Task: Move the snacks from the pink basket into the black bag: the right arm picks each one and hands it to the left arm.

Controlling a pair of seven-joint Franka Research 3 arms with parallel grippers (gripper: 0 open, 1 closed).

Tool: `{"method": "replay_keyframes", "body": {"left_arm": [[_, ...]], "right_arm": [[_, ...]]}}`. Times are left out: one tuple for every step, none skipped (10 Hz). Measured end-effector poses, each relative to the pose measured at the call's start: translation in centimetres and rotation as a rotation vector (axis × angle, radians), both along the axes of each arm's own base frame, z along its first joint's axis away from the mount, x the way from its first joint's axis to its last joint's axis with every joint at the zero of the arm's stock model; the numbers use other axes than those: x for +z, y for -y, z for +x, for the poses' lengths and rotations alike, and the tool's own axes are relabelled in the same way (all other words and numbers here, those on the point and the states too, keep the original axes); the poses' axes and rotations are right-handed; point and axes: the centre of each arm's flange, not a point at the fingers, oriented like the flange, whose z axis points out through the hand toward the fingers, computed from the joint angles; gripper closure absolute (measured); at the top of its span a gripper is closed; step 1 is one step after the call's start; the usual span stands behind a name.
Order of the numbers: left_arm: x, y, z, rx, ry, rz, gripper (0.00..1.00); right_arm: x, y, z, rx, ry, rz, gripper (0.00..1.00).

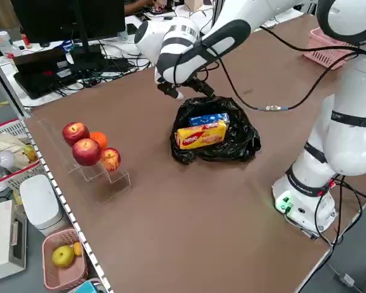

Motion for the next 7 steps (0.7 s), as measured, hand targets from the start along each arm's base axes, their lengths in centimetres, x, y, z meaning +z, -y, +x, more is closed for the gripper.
{"method": "replay_keyframes", "body": {"left_arm": [[0.8,0.0,0.2,0.0,0.015,0.009,0.0],[1.9,-0.2,0.5,0.001,0.037,0.02,0.0],[3.3,-0.4,1.1,0.002,0.065,0.033,0.0],[4.7,-0.8,1.9,0.001,0.096,0.044,0.0],[6.1,-0.9,2.6,-0.006,0.125,0.053,0.0],[7.7,-0.7,3.4,-0.042,0.151,0.073,0.0],[9.2,0.3,4.3,-0.102,0.176,0.11,0.0]], "right_arm": [[-0.4,-0.1,-0.2,-0.003,-0.008,0.001,0.0],[-0.9,-0.1,-0.4,-0.004,-0.017,0.002,0.0],[-1.5,-0.1,-0.5,-0.006,-0.023,0.004,0.0],[-2.2,0.0,-0.5,-0.012,-0.031,0.006,0.0],[-2.8,0.1,-0.6,-0.028,-0.041,0.01,0.0],[-3.4,0.2,-0.6,-0.058,-0.052,0.015,0.0],[-4.1,0.3,-0.7,-0.084,-0.065,0.02,0.0]]}}
